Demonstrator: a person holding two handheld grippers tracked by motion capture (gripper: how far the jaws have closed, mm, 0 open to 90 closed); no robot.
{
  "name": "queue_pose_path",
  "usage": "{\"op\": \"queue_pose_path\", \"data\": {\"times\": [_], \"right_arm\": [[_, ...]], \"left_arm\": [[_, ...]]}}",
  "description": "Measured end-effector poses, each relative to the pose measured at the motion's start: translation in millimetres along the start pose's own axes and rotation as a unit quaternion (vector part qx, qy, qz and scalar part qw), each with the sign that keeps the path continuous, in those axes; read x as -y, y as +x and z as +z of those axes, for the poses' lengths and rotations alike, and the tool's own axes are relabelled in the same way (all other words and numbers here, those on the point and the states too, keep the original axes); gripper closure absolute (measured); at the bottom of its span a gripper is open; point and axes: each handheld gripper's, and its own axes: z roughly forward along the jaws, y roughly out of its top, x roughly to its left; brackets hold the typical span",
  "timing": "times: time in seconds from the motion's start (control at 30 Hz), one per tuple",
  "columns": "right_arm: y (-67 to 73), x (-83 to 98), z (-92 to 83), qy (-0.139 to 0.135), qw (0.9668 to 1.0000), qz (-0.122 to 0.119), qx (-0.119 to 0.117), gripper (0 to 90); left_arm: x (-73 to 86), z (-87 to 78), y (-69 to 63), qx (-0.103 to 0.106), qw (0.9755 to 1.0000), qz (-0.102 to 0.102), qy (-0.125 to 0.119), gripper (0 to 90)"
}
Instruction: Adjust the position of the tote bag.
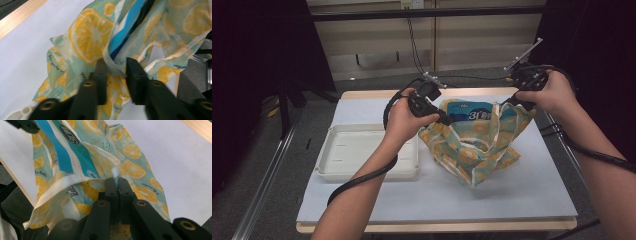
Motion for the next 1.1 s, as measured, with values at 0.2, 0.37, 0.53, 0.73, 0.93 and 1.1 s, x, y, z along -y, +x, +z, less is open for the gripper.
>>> {"op": "queue_pose_path", "data": {"times": [0.2, 0.37, 0.53, 0.73, 0.93, 1.1], "right_arm": [[-1.8, 1.3, -0.4, -0.002, 1.0, 0.001, -0.002, 88.2], [-2.3, 1.6, 0.2, -0.004, 1.0, 0.002, -0.005, 88.3], [-1.1, 0.0, 1.2, -0.005, 1.0, 0.0, -0.008, 88.3], [0.5, -1.0, 2.7, -0.001, 1.0, -0.007, -0.007, 88.3], [0.0, 0.1, 3.4, 0.0, 1.0, -0.002, -0.005, 88.2], [-0.6, 0.3, 3.7, 0.0, 1.0, -0.007, -0.005, 87.5]], "left_arm": [[-1.7, -9.4, 4.1, 0.006, 0.9999, -0.007, 0.007, 89.6], [-11.7, -33.0, 4.2, 0.022, 0.9996, -0.009, -0.016, 89.7], [-26.4, -50.0, 2.7, 0.028, 0.999, -0.01, -0.034, 89.7], [-41.1, -53.7, 4.1, 0.037, 0.9978, -0.018, -0.052, 89.8], [-47.3, -42.7, 13.9, 0.035, 0.9963, -0.04, -0.067, 89.7], [-48.9, -29.0, 16.5, 0.031, 0.9971, -0.046, -0.053, 89.7]]}}
